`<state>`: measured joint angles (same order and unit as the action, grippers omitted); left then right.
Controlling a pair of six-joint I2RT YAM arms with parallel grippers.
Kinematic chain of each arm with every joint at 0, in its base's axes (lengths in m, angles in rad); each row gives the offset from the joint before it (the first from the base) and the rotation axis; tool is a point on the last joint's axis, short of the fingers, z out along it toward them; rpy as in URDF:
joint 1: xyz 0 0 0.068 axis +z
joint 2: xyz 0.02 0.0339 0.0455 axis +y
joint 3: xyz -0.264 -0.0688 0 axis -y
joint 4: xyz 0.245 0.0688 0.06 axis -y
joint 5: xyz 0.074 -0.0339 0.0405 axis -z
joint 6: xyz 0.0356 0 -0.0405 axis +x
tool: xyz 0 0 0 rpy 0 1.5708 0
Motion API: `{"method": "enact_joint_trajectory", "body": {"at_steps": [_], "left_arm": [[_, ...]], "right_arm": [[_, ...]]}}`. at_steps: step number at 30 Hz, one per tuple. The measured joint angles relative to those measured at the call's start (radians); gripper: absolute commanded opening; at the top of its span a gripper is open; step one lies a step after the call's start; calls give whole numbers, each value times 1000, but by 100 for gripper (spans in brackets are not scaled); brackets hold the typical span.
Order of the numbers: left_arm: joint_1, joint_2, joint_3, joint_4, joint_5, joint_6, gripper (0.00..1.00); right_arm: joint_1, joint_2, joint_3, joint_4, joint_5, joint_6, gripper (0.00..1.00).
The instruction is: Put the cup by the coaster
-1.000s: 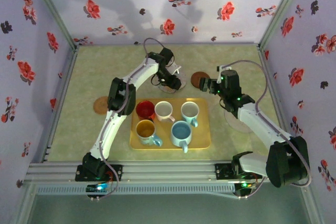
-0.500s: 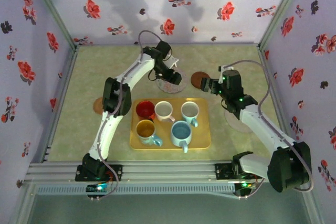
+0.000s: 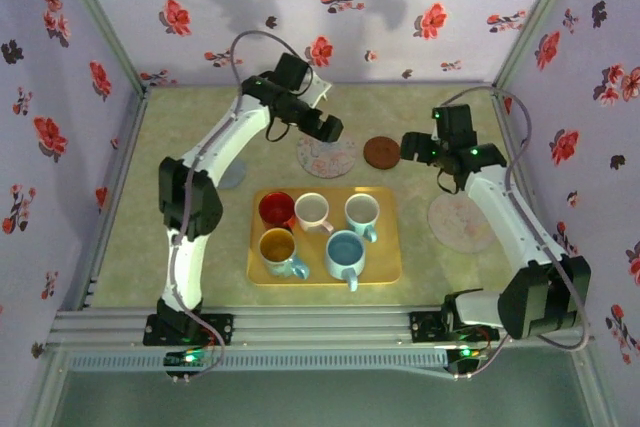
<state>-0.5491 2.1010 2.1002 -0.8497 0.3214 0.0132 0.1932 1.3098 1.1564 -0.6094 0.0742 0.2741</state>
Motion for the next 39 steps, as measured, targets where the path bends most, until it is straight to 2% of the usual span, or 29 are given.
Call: {"method": "enact_joint_trajectory", "body": {"at_steps": [7, 17, 23, 33, 39], "left_arm": [[0, -186, -182, 127, 22, 42, 100], [0, -390, -580, 348, 88, 130, 100], [0, -478, -753, 455, 153, 177, 100], [-18, -541, -824, 486, 199, 265, 100], [-25, -543, -842, 510, 205, 268, 100]], "right_arm": [[-118, 37, 1, -176, 13, 23, 92], [-143, 175, -80, -211, 0, 54, 85], [-146, 277, -102, -195, -26, 71, 79], [-146, 418, -103, -146, -30, 75, 69], [-145, 452, -99, -137, -30, 74, 59]]}}
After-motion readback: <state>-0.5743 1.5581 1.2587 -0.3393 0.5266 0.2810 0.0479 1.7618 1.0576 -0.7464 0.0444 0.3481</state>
